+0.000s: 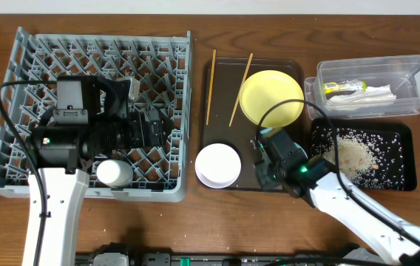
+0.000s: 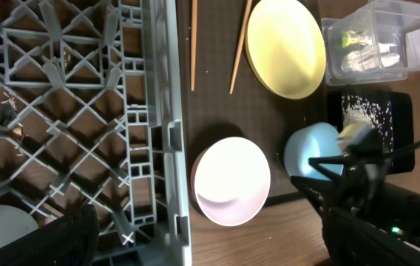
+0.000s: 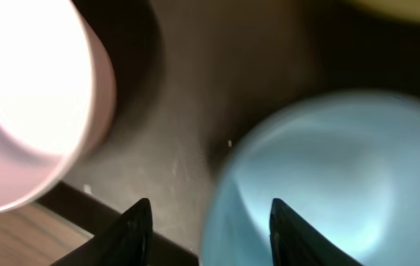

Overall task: Sort waste into correct bins and load items into the dishwasher
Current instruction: 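Return the empty light-blue bowl to the dark tray and release, then reach the left gripper to the wooden chopsticks on the dark tray, then grasp one wooden chopstick with the left gripper and lift it, then carry the chopstick left and drop it into the dish rack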

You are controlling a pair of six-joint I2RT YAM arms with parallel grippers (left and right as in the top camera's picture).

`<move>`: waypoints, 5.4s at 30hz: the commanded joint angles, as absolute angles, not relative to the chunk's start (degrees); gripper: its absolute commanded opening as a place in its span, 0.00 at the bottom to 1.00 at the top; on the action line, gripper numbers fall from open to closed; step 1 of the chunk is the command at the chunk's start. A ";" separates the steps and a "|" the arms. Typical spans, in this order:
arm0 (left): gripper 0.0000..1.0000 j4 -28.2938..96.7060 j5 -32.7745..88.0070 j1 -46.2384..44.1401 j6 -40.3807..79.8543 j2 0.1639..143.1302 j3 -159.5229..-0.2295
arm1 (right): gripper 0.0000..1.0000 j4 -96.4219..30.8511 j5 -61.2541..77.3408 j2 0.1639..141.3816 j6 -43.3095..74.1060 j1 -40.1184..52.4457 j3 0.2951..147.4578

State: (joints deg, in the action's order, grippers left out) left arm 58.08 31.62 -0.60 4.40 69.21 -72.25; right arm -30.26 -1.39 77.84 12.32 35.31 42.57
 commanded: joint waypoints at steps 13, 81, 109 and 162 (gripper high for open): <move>0.98 56.03 33.04 -0.73 6.31 68.79 -73.36 | 0.48 -34.11 8.01 69.97 17.37 22.09 57.21; 0.45 21.87 -9.45 -28.67 5.19 121.67 -89.58 | 0.51 -39.68 12.29 76.95 23.57 16.58 57.14; 0.38 20.95 -3.53 -27.53 5.87 128.33 -87.55 | 0.51 -39.94 12.29 76.95 23.55 16.58 57.10; 0.08 48.88 -8.78 -24.16 14.59 100.01 -88.27 | 0.51 -40.12 12.27 76.95 23.55 16.58 57.10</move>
